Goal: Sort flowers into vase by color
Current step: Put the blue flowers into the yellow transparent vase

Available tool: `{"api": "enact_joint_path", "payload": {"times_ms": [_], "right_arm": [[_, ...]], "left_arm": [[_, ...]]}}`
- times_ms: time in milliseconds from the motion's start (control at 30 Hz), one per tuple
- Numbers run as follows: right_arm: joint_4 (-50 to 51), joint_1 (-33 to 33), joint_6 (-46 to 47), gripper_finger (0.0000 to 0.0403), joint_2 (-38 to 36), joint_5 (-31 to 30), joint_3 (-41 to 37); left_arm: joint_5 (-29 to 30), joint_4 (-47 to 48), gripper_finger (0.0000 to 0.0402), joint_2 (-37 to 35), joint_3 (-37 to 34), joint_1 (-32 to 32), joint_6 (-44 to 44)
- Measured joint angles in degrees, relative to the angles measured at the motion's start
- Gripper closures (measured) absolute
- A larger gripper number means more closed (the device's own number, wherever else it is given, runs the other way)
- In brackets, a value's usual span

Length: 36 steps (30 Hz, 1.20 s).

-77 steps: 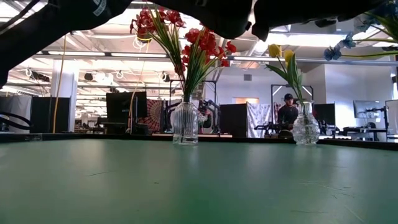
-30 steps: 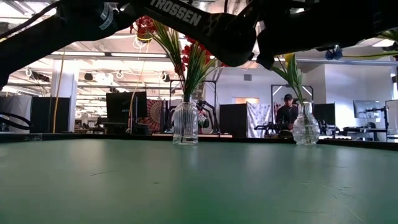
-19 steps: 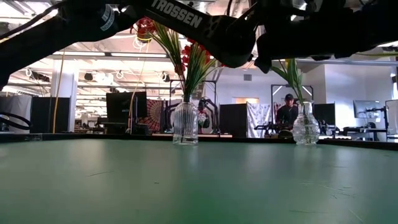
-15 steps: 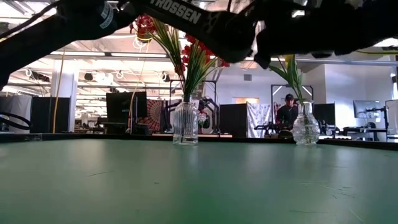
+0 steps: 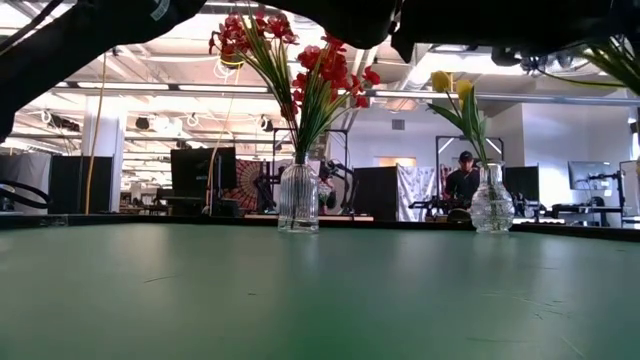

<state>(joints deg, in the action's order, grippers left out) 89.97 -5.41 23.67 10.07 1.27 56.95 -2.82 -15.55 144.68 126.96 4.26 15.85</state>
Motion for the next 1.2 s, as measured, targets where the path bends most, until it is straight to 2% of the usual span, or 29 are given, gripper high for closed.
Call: {"api": "enact_joint_path", "payload": {"times_ms": [300,500,867,1200], "right_arm": [[0.05,0.00,0.31,0.0164,0.04,0.64,-1.05],[0.06,0.00,0.22,0.0164,0.04,6.23,-1.04],[0.02,0.00,-2.59,0.0164,0.76,6.39,-1.05],[-0.42,0.00,-2.74,0.0164,3.67,6.42,-4.17]], "left_arm": [[-0.39,0.93,0.0402,0.00,0.00,-0.26,0.42],[-1.02,3.06,0.0402,-0.63,0.02,-0.90,-0.58],[-0.62,11.49,0.0402,-3.98,0.00,-1.51,-2.20],[-0.37,13.42,0.0402,-4.23,0.00,-1.82,-4.75]]}}
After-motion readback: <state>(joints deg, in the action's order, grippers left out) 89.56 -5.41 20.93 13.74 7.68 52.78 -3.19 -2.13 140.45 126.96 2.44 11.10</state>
